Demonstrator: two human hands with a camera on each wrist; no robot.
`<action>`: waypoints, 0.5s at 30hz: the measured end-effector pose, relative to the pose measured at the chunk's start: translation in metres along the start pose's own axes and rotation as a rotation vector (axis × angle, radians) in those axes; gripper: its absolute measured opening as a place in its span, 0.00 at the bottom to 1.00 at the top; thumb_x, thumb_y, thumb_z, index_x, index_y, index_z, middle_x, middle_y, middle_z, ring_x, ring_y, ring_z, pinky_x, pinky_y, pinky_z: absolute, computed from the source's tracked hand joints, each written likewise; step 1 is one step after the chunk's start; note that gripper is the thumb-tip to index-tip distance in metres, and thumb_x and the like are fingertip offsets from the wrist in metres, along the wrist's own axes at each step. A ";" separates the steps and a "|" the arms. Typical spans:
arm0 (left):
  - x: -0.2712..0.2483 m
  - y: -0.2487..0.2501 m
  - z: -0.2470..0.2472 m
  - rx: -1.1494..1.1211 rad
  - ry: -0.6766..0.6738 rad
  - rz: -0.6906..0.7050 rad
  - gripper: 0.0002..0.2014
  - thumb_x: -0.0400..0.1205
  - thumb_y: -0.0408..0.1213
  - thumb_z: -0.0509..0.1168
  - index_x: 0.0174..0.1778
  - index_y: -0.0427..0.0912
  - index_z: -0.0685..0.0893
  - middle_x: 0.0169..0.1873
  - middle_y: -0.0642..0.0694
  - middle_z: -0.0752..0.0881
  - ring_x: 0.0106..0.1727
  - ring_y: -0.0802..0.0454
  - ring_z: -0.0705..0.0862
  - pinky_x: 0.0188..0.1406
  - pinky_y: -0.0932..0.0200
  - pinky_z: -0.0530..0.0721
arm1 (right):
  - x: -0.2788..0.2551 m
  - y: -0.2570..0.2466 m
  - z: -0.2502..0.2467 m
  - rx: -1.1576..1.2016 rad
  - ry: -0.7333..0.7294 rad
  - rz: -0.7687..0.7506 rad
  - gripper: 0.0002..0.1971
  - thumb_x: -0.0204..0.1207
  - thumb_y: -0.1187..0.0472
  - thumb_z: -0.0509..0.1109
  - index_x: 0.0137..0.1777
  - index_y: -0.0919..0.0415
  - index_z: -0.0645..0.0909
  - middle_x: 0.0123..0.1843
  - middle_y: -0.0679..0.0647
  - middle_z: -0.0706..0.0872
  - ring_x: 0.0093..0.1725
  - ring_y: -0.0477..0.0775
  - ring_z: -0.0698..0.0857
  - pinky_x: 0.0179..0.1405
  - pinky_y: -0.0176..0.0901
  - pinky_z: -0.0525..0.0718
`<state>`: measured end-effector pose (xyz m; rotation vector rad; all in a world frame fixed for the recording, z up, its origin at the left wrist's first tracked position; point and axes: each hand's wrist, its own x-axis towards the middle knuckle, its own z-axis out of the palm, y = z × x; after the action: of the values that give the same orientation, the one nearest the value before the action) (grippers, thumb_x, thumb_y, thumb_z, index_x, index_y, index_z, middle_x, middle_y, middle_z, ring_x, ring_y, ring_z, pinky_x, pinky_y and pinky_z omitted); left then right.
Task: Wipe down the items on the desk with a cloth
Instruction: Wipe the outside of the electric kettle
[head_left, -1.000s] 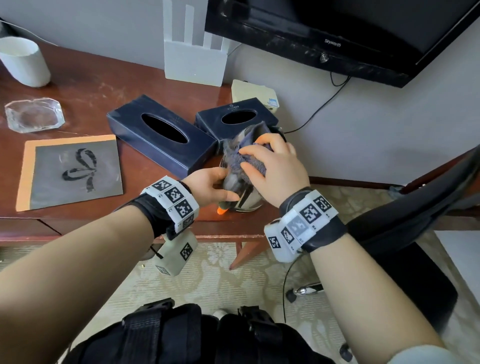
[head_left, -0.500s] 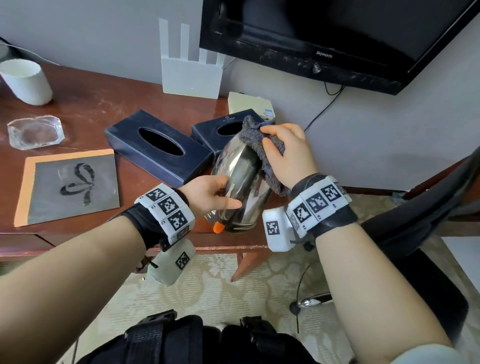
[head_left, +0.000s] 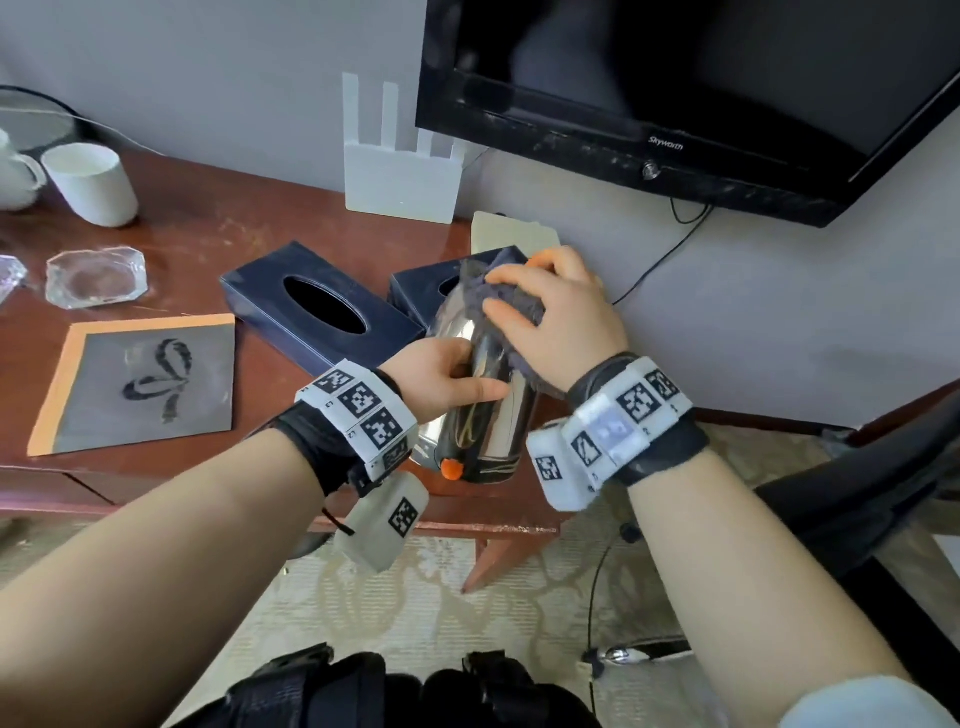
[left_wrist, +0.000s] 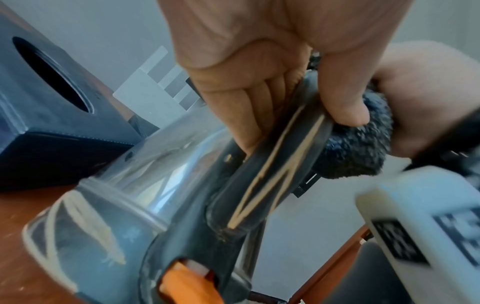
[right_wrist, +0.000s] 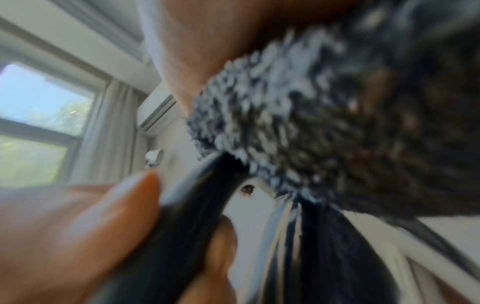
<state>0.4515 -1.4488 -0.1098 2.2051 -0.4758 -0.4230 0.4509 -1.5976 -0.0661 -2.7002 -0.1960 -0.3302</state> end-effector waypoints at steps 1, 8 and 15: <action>0.001 0.002 -0.001 0.006 -0.008 -0.019 0.20 0.78 0.50 0.66 0.29 0.43 0.67 0.26 0.49 0.68 0.28 0.53 0.67 0.30 0.60 0.64 | 0.008 0.001 0.000 0.027 0.004 0.065 0.14 0.78 0.46 0.64 0.62 0.41 0.81 0.62 0.47 0.74 0.65 0.53 0.73 0.56 0.41 0.72; 0.010 0.001 -0.006 -0.057 -0.042 -0.008 0.24 0.77 0.54 0.68 0.46 0.31 0.82 0.38 0.36 0.86 0.40 0.38 0.84 0.47 0.47 0.83 | 0.013 -0.013 -0.001 -0.131 -0.073 -0.049 0.15 0.80 0.50 0.60 0.65 0.41 0.79 0.67 0.48 0.72 0.65 0.59 0.66 0.59 0.44 0.70; 0.014 0.012 0.000 0.032 0.059 -0.020 0.22 0.79 0.50 0.65 0.27 0.41 0.66 0.24 0.48 0.67 0.26 0.52 0.66 0.28 0.60 0.63 | 0.003 -0.001 -0.003 -0.098 -0.035 -0.043 0.14 0.81 0.49 0.62 0.65 0.40 0.80 0.69 0.46 0.70 0.66 0.57 0.66 0.57 0.44 0.72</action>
<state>0.4613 -1.4618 -0.1022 2.2481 -0.4326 -0.3623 0.4529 -1.5977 -0.0628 -2.8033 -0.2541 -0.3133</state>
